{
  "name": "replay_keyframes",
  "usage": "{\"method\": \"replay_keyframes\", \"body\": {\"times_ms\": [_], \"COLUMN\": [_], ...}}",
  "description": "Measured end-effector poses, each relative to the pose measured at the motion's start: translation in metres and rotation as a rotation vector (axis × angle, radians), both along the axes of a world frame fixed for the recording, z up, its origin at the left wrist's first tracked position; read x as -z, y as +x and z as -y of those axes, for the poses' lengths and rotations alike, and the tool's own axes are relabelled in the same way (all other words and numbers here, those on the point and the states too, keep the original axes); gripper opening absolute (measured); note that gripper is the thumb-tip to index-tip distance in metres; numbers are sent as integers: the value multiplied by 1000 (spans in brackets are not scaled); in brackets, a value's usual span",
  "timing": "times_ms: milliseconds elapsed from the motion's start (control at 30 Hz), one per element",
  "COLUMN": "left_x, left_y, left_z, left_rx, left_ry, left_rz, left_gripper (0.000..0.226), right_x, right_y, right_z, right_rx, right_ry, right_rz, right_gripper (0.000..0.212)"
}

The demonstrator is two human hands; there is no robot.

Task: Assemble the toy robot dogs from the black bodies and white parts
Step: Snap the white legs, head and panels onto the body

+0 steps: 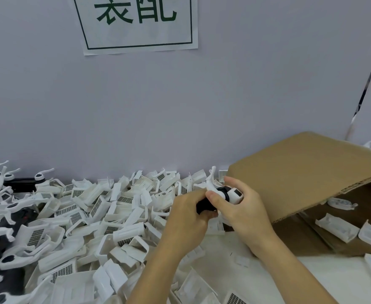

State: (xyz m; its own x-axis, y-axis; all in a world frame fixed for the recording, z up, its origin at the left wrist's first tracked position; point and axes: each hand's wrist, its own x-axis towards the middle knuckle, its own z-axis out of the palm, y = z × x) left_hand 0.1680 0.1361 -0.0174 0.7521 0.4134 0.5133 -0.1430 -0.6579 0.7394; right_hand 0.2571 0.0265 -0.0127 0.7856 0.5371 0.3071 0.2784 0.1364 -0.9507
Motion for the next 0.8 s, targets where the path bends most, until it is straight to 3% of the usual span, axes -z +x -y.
{"method": "replay_keyframes", "body": {"times_ms": [100,267,367,433,533,633,733,800], "left_x": [-1,-5,-3,-1,-1,-8,-13,-16], "left_y": [0,-1,0,0,-1,0,1,-1], "left_z": [1,5,4,3,-1,-1,-2,-8], "left_rx": [-6,15,-3,-59,-122,-137,-249,-275], "left_ry": [-6,-8,36,97,76,-229,-590,-864], "left_rz": [3,34,39,38,40,120,159,186], "left_gripper": [27,54,45,32,37,25,19,27], "right_x": [-1,-2,-2,-1,-2,-4,-3,-1], "right_y": [0,-1,-1,-1,-3,-5,-4,0], "right_z": [1,1,-1,-2,-1,0,1,0], "right_rx": [50,91,49,-24,-129,-106,-73,-62], "right_ry": [-6,34,78,85,67,40,38,29], "right_rz": [34,62,20,-27,-64,-89,-119,-141], "right_gripper": [63,56,54,65,99,103,74,53]}}
